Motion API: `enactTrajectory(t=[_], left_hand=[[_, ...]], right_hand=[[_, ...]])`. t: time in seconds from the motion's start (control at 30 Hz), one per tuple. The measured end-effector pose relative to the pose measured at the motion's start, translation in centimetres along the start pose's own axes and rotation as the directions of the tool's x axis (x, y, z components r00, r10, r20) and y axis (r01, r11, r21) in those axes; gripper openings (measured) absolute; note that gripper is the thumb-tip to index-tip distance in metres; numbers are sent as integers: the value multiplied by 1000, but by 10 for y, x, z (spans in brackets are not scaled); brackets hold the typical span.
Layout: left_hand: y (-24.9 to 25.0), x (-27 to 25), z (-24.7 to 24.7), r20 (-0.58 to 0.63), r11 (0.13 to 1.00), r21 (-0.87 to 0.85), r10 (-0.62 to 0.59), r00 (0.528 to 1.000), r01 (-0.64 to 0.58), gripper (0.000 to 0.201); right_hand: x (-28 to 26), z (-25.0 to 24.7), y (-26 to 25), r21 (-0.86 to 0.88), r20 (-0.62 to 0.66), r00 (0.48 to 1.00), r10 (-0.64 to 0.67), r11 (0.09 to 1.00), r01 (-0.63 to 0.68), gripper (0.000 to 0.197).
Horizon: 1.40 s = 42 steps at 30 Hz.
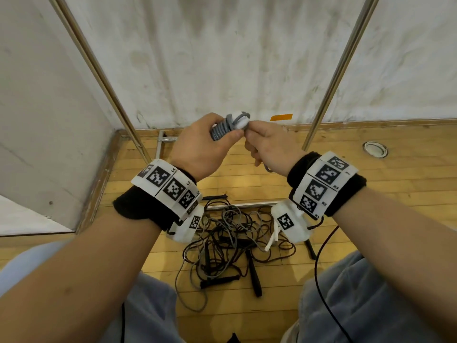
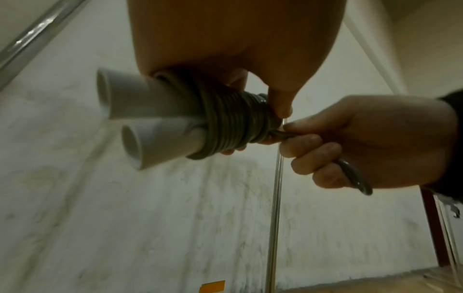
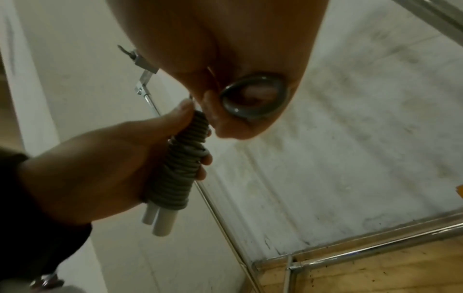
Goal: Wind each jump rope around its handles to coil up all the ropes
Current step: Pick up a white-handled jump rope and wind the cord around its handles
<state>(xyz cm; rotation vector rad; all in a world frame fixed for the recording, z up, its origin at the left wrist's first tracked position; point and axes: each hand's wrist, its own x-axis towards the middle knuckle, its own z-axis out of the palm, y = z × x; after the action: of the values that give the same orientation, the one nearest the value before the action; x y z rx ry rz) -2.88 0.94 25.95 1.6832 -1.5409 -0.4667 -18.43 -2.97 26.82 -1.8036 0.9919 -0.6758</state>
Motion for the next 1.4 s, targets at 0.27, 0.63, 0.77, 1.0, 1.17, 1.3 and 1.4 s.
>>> enactTrajectory(t=[0.27,0.63,0.77,1.0,1.17,1.3,1.4], left_hand=[[-9,3,1,-10,981,193,-1,1000,3,39],[-9,1,1,300,824,555,-70,951,-114,27],[-7,-2,1,425,842,513,-81,902,-166,27],[2,-10,-1,368,890,391,83,926,-235,74],[19,-19,2,363,980,14,182,914,-201,48],[31,-23,0,369,916,-400,143,918,18,23],[31,-22,-1,339,856,-513,140,930,59,14]], right_hand=[[-4,-1,-8,-315,59,998,-18,949,36,23],[-12,7,-12,-832,244,970,0,514,209,18],[-11,5,-10,-760,237,968,-78,606,235,21],[-7,-19,-19,-467,105,976,-193,857,219,10],[-3,-31,-23,-129,-3,992,-126,984,125,17],[-1,-26,-21,238,-65,998,-5,971,20,40],[2,-17,-18,436,-96,994,53,900,-6,39]])
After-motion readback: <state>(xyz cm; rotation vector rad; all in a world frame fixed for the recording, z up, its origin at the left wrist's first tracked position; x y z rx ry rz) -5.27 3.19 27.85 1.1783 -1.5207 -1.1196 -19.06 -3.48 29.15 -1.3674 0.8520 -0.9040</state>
